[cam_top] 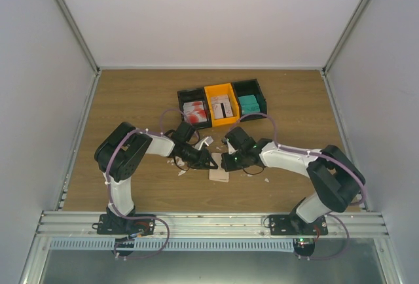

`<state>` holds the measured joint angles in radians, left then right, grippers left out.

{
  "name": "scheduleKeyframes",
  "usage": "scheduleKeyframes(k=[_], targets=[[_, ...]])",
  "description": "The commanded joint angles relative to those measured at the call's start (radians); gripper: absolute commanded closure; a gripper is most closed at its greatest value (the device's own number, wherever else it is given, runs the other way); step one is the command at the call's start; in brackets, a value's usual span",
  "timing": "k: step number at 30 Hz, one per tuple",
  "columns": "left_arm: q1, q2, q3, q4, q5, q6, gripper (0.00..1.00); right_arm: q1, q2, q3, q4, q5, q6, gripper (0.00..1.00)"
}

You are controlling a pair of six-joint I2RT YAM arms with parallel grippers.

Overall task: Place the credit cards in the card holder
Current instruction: Close the card holder at the center of the board.

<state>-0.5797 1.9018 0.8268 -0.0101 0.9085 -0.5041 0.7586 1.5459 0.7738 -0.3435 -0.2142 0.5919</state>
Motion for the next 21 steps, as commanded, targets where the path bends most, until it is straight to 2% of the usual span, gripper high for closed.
scheduleKeyframes(k=[1,16,19,21], targets=[[-0.014,0.089,-0.056,-0.081,-0.299,0.027,1.0,0.029,0.074,0.0,-0.04,0.063,0.012,0.9],[-0.016,0.063,-0.102,-0.034,-0.275,0.009,1.0,0.031,0.149,0.017,-0.081,0.083,0.051,0.95],[-0.016,0.014,-0.114,-0.034,-0.281,0.002,0.95,0.031,0.108,0.058,-0.134,0.116,0.061,0.94],[-0.016,-0.025,-0.12,-0.036,-0.289,-0.004,0.88,0.031,0.091,0.104,-0.192,0.151,0.064,0.92]])
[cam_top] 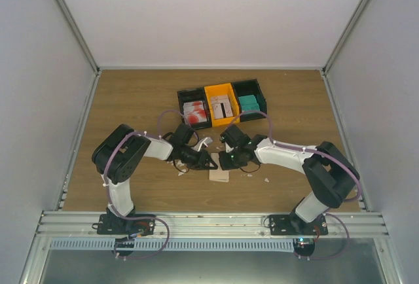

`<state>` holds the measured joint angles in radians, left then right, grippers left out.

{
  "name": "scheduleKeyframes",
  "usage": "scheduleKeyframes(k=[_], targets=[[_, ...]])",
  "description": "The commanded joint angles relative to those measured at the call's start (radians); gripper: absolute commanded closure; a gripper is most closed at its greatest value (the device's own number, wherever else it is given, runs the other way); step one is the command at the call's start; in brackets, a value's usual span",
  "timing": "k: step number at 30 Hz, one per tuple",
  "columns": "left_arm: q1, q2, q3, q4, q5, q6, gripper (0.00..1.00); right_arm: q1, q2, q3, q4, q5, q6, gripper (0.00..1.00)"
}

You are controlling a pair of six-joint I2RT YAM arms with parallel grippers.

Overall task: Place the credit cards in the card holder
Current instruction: Close the card holder at the center of the board.

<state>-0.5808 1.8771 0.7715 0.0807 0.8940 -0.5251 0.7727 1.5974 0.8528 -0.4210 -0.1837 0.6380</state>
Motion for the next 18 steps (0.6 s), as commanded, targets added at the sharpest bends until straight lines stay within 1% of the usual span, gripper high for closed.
scheduleKeyframes(k=[1,4,7,8,11,13,15,18], targets=[[-0.015,-0.02,-0.068,-0.126,-0.275,0.015,0.84,0.018,0.032,0.049,-0.139,0.132,0.021,0.91],[-0.015,-0.085,-0.076,-0.138,-0.291,0.009,0.7,0.017,0.029,0.107,-0.197,0.156,0.029,0.87],[-0.014,-0.157,-0.084,-0.163,-0.305,0.004,0.59,0.021,0.035,0.158,-0.254,0.182,0.037,0.83],[-0.014,-0.181,-0.091,-0.171,-0.31,0.003,0.57,0.025,0.036,0.172,-0.268,0.205,0.042,0.81],[-0.014,-0.237,-0.107,-0.188,-0.331,0.004,0.57,0.054,0.044,0.222,-0.31,0.234,0.058,0.75],[-0.015,-0.258,-0.125,-0.173,-0.324,-0.003,0.58,0.081,0.06,0.251,-0.331,0.25,0.07,0.72],[-0.015,-0.266,-0.145,-0.139,-0.308,-0.019,0.64,0.102,0.082,0.265,-0.345,0.255,0.083,0.71],[-0.015,-0.265,-0.19,-0.051,-0.252,-0.059,0.71,0.128,0.114,0.27,-0.355,0.253,0.097,0.73]])
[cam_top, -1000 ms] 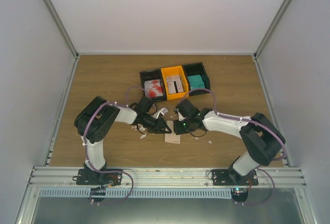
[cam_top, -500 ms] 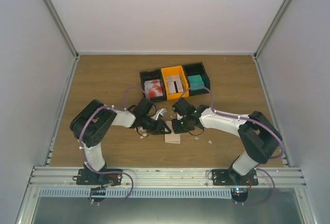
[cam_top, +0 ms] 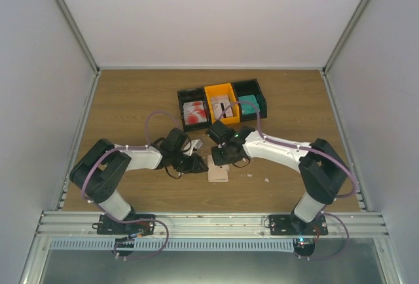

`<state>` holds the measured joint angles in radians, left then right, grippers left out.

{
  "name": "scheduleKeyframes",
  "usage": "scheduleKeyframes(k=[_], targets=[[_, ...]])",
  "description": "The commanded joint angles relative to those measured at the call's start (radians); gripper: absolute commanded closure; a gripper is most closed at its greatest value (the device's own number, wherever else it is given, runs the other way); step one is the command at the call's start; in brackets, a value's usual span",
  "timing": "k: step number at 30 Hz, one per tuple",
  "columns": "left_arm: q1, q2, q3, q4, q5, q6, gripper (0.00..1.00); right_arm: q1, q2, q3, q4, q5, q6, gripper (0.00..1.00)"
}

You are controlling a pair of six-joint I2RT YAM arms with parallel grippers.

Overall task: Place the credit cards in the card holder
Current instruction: Close the card holder at the center of the board.

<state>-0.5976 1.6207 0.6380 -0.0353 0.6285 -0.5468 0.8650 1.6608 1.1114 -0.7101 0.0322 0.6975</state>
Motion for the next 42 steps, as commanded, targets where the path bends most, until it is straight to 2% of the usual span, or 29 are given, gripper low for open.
scheduleKeyframes(k=[1,7,17,31,34,37,42], targets=[[0.002,-0.009,-0.068,0.098,0.036,-0.053,0.73,0.046,0.059,0.011,-0.065,0.033,0.041,0.74],[-0.002,0.004,-0.065,0.15,0.063,-0.075,0.75,0.058,0.101,-0.01,-0.033,0.011,0.048,0.87],[-0.01,0.067,-0.051,0.158,0.056,-0.069,0.8,0.06,0.128,-0.047,-0.006,-0.002,0.053,0.93],[-0.011,0.088,-0.046,0.139,0.019,-0.066,0.86,0.078,0.244,-0.216,0.102,-0.082,0.047,1.0],[-0.011,0.077,-0.043,0.129,0.011,-0.067,0.86,0.079,0.257,-0.223,0.102,-0.08,0.04,1.0],[-0.012,0.033,-0.034,0.104,-0.017,-0.066,0.85,0.076,0.176,-0.17,0.088,-0.038,0.047,0.98],[-0.011,-0.117,0.004,0.027,-0.112,-0.064,0.8,0.067,-0.009,-0.06,0.08,0.085,0.048,0.77]])
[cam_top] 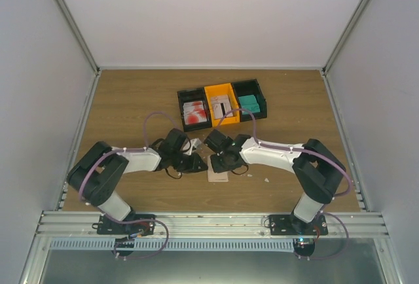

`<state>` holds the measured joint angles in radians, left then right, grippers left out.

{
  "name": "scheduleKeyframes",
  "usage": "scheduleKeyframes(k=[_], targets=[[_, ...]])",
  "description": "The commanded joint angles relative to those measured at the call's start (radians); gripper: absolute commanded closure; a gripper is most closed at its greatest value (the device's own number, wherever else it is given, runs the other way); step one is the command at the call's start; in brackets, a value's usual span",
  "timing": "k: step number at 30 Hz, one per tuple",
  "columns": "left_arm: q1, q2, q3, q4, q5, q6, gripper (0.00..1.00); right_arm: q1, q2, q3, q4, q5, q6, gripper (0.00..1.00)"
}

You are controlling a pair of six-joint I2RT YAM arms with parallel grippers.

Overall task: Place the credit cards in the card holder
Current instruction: Close the card holder at the center of the board.

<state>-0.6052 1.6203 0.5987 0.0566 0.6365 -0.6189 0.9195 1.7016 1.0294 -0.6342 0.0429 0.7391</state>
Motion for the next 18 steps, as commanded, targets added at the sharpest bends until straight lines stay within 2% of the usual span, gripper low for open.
scheduleKeyframes(k=[1,4,8,13,15,16,18], targets=[[-0.004,-0.156,0.054,-0.097,-0.149,0.012,0.79,0.011,-0.087,0.03,0.005,0.095,0.006,0.73],[-0.004,-0.283,0.082,-0.171,-0.247,0.021,0.73,0.002,-0.227,0.02,-0.013,0.168,0.019,0.57],[-0.004,-0.513,0.115,-0.262,-0.394,0.039,0.6,-0.014,-0.409,-0.015,-0.092,0.301,0.042,0.46],[-0.004,-0.771,0.191,-0.396,-0.551,0.088,0.25,-0.024,-0.64,-0.044,-0.206,0.462,0.045,0.27],[-0.003,-0.839,0.236,-0.448,-0.602,0.123,0.06,-0.025,-0.728,-0.045,-0.247,0.509,0.047,0.21],[-0.003,-0.866,0.257,-0.474,-0.623,0.141,0.02,-0.025,-0.768,-0.042,-0.265,0.527,0.049,0.18],[-0.003,-0.903,0.293,-0.533,-0.69,0.162,0.01,-0.025,-0.843,-0.037,-0.3,0.55,0.052,0.15]])
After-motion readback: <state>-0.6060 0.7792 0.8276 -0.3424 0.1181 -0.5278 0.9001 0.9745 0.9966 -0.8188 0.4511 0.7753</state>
